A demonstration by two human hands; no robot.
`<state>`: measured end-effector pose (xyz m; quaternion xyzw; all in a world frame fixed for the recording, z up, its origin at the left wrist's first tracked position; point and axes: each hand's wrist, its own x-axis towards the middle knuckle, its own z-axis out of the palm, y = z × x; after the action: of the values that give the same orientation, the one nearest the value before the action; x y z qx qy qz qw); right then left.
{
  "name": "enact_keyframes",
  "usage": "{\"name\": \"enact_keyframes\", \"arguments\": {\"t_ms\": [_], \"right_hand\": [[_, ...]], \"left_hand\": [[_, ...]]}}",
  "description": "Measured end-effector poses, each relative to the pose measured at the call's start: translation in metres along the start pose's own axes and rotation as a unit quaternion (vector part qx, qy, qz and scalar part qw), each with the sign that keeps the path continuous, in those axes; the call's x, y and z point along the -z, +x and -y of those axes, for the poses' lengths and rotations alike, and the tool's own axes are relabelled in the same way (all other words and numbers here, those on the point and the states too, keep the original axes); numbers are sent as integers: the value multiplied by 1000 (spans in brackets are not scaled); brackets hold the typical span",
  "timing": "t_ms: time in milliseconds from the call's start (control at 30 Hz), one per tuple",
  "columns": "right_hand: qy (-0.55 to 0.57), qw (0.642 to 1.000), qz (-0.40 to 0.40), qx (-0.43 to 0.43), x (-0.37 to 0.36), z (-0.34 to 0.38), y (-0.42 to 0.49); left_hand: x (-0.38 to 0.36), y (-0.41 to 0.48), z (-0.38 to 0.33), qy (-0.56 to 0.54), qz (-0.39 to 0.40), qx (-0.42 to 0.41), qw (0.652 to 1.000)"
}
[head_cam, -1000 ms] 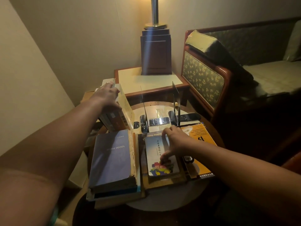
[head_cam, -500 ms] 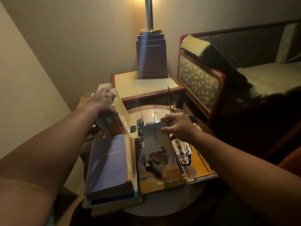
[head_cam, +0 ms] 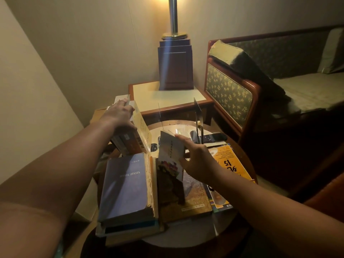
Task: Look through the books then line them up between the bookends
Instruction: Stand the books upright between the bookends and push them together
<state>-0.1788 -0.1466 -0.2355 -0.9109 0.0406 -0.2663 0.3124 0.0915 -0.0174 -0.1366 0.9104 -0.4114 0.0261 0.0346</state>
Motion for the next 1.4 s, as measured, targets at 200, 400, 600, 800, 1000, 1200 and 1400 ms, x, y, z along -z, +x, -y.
{"name": "enact_keyframes", "arguments": {"t_ms": [200,400,600,800,1000,1200,1400], "right_hand": [[-38,996,-62,46,-9,19,14],[-70,991,-86,75,-34,37,41],[-73,990,-102,62,-56,34,69],[-67,990,-118,35,-81,32,99],[-56,990,-129,16,-107,12,129],[-1,991,-135,-12,-130,-4,134],[86,991,-94,-39,-132,-16,116]], "left_hand": [[0,-1,-1,7,-3,-3,1000],[2,-2,-2,16,-1,-7,1000],[5,-4,-3,21,-1,-8,1000],[6,-3,-2,8,-2,-13,1000],[3,-2,1,-7,-11,-24,1000],[-1,1,5,-15,-22,-36,999],[-4,3,8,-18,-29,-44,998]]}}
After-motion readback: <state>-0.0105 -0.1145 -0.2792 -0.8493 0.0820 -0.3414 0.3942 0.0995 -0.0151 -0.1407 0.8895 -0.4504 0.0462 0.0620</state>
